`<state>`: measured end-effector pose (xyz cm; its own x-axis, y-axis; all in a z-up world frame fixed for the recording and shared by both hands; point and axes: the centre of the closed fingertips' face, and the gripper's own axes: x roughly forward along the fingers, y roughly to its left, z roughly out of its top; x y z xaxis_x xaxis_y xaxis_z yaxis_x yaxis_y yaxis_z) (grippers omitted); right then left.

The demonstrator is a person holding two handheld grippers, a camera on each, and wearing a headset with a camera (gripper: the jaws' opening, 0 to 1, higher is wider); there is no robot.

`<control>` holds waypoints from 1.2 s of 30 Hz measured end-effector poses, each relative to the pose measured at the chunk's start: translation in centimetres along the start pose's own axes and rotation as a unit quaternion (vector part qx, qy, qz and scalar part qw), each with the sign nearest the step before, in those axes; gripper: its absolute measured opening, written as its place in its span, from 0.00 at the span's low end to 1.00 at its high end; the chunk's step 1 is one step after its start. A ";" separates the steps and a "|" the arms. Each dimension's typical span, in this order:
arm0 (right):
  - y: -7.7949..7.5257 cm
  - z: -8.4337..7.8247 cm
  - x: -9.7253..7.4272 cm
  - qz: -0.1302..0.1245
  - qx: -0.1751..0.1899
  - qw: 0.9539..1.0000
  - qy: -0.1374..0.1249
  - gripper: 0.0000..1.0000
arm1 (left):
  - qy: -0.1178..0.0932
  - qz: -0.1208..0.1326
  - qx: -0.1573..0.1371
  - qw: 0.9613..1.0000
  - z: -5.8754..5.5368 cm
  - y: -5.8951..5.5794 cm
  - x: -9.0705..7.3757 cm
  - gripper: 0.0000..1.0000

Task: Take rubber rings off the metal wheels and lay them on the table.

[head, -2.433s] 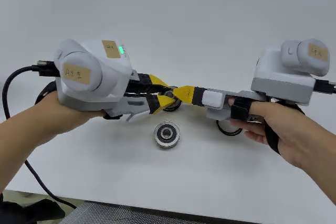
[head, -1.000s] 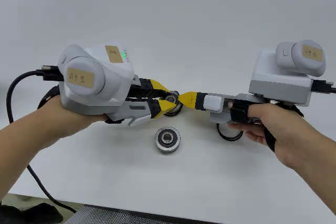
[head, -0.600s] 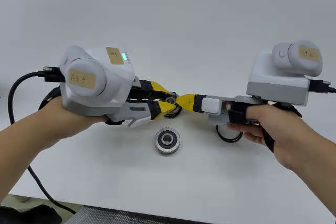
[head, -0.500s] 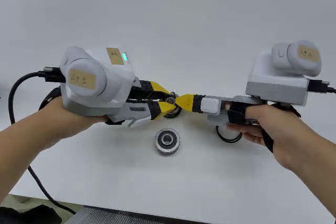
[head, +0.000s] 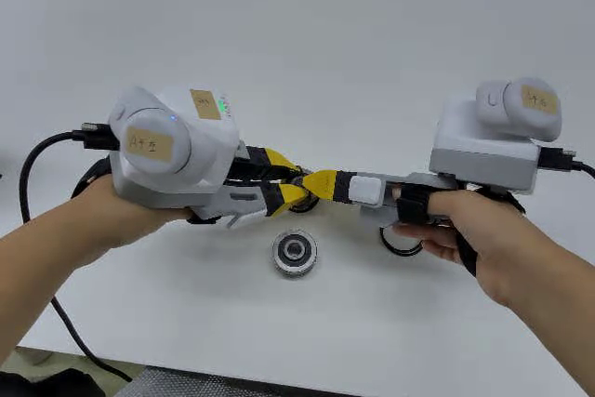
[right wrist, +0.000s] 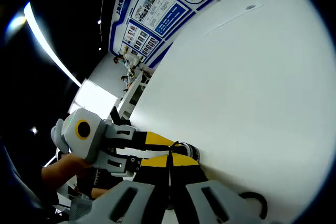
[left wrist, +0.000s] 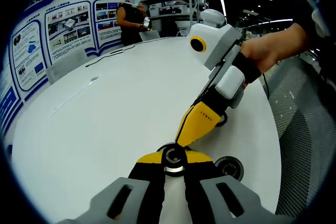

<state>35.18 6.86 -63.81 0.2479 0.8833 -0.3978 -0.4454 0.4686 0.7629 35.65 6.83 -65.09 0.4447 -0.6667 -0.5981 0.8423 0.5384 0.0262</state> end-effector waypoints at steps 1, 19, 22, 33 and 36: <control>-0.1 0.1 -0.1 -0.005 0.000 1.000 -0.004 0.01 | 0.000 0.000 0.000 1.000 0.0 0.0 0.0 0.12; -1.4 -0.6 -0.1 -0.031 0.029 0.999 -0.015 0.01 | -0.008 0.009 -0.013 1.000 0.0 0.0 -0.2 0.13; -1.4 -0.6 -0.2 -0.032 0.030 0.999 -0.014 0.02 | 0.000 0.007 -0.007 1.000 0.1 -0.1 -0.1 0.14; -1.1 -0.8 -0.1 -0.031 0.035 0.999 -0.012 0.02 | 0.002 0.002 0.009 1.000 1.0 -0.1 -1.2 0.17; -0.9 -0.8 0.0 -0.026 0.036 0.999 -0.009 0.02 | -0.001 0.008 0.006 1.000 1.1 0.1 -1.9 0.18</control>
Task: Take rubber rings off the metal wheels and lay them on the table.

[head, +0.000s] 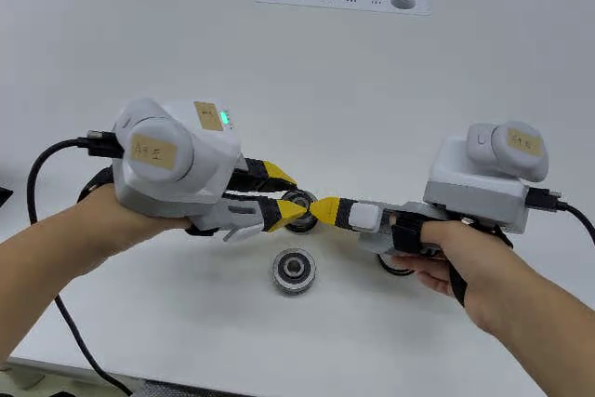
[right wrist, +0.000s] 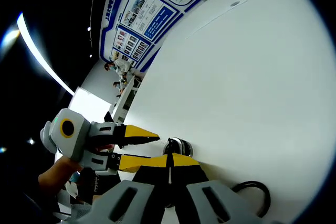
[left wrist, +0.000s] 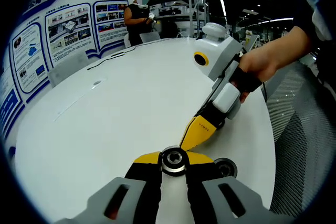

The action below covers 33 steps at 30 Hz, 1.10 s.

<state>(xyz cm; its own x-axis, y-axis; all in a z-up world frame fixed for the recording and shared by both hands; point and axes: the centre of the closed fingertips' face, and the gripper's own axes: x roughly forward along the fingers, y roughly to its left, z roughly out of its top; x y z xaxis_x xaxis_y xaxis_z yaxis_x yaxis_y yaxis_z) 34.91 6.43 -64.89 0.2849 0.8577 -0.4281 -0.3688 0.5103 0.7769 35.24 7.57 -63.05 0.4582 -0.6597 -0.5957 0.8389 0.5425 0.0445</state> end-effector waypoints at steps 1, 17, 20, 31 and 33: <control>0.1 -0.1 0.0 0.001 -0.001 1.000 0.002 0.02 | 0.000 0.003 0.001 1.000 0.0 0.2 -0.2 0.18; 2.7 1.3 0.0 0.042 0.000 0.999 -0.024 0.02 | -0.027 0.057 -0.034 0.997 0.1 2.6 -2.6 0.24; 2.6 2.1 -1.1 0.040 0.007 0.998 -0.041 0.02 | -0.031 0.060 -0.036 0.997 0.3 2.6 -2.6 0.25; -0.9 1.3 -5.8 -0.001 0.023 0.998 -0.054 0.02 | -0.044 0.059 -0.035 0.997 1.2 1.9 -2.3 0.25; -1.7 0.7 -6.8 -0.012 0.034 0.998 -0.059 0.02 | -0.046 0.060 -0.045 0.996 1.2 1.8 -2.3 0.25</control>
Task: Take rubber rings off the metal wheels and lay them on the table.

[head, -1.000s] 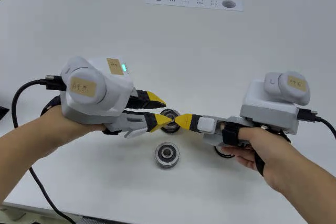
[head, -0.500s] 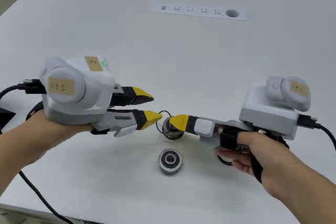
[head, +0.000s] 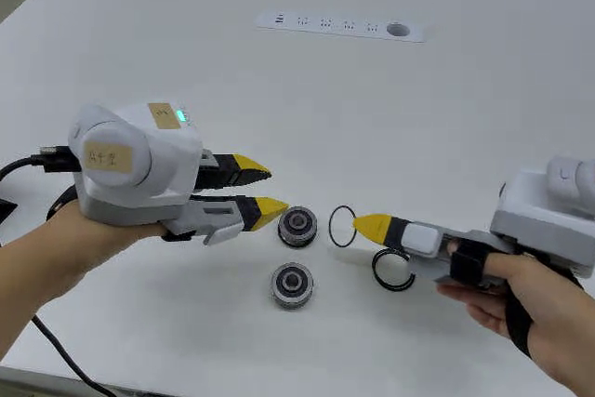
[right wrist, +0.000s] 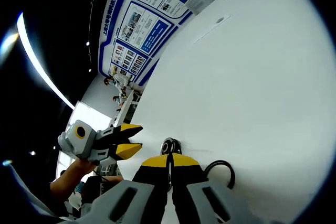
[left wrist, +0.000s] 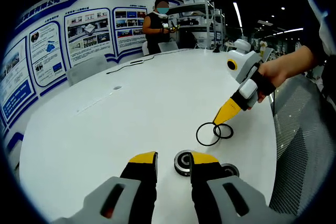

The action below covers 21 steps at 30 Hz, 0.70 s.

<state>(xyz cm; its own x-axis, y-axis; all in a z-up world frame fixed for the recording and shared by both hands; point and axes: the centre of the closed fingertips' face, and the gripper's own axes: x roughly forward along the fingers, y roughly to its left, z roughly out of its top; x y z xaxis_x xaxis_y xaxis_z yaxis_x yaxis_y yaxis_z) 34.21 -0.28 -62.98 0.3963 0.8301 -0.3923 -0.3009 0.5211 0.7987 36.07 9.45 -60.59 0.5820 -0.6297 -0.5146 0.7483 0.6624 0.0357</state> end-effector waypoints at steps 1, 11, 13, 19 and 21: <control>-0.5 -0.3 -0.4 -0.007 0.004 1.000 -0.001 0.02 | -0.004 0.001 -0.003 1.000 0.1 0.0 0.0 0.25; -3.3 -1.4 -2.9 -0.052 0.037 0.998 -0.021 0.02 | -0.015 0.002 -0.013 1.000 0.6 -0.1 0.2 0.24; -3.6 -1.3 -3.0 -0.067 0.031 0.997 -0.021 0.02 | -0.015 0.000 -0.014 1.000 0.6 -0.3 0.3 0.24; -3.9 -1.2 -3.3 -0.086 0.017 0.996 -0.021 0.02 | -0.013 -0.003 -0.012 1.000 0.5 -0.7 0.4 0.24; -4.1 -1.1 -3.5 -0.098 0.007 0.995 -0.021 0.02 | -0.010 -0.004 -0.010 1.000 0.4 -0.7 0.5 0.24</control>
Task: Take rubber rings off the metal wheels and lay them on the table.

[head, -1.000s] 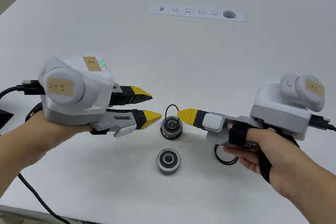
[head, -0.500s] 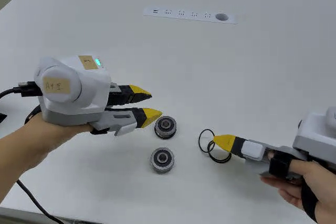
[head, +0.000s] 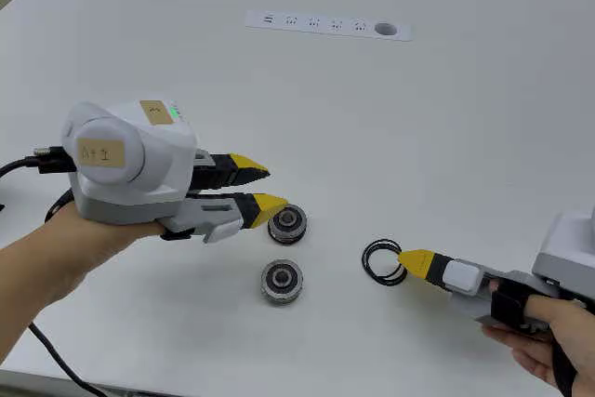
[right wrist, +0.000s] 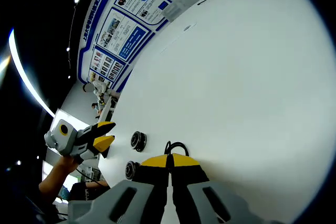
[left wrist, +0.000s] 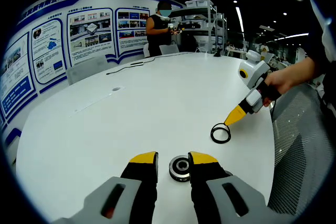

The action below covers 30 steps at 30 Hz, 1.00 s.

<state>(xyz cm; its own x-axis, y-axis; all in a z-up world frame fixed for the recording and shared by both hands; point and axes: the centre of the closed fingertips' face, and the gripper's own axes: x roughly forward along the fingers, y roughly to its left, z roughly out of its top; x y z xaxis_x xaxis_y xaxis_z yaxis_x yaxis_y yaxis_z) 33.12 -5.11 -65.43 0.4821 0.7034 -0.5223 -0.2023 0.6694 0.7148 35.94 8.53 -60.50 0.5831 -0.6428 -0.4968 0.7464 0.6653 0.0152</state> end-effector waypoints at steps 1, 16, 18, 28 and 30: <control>-0.2 0.0 0.0 -0.004 -0.003 1.000 0.000 0.02 | 0.000 -0.001 -0.002 1.000 0.0 0.0 0.0 0.24; -0.7 0.7 -1.0 -0.019 -0.028 0.999 -0.016 0.06 | 0.007 -0.007 0.001 1.000 -0.4 -0.3 0.5 0.23; -0.5 1.1 -1.0 -0.012 -0.031 0.999 -0.022 0.08 | 0.010 -0.008 0.004 1.000 -0.5 -0.3 0.6 0.23; 3.2 3.1 0.1 0.062 -0.050 0.995 -0.061 0.20 | 0.031 -0.022 0.016 0.999 -1.5 -0.7 1.7 0.21; 3.8 3.2 0.3 0.072 -0.055 0.994 -0.062 0.21 | 0.034 -0.027 0.018 0.999 -1.7 -0.8 1.9 0.19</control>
<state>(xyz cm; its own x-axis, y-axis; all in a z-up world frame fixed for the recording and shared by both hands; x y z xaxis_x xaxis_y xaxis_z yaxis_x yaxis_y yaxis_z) 35.27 -3.14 -61.40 0.5408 0.7638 -0.3522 -0.3650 0.5904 0.7199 35.89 7.37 -62.91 0.5197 -0.6486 -0.5561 0.7875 0.6161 0.0174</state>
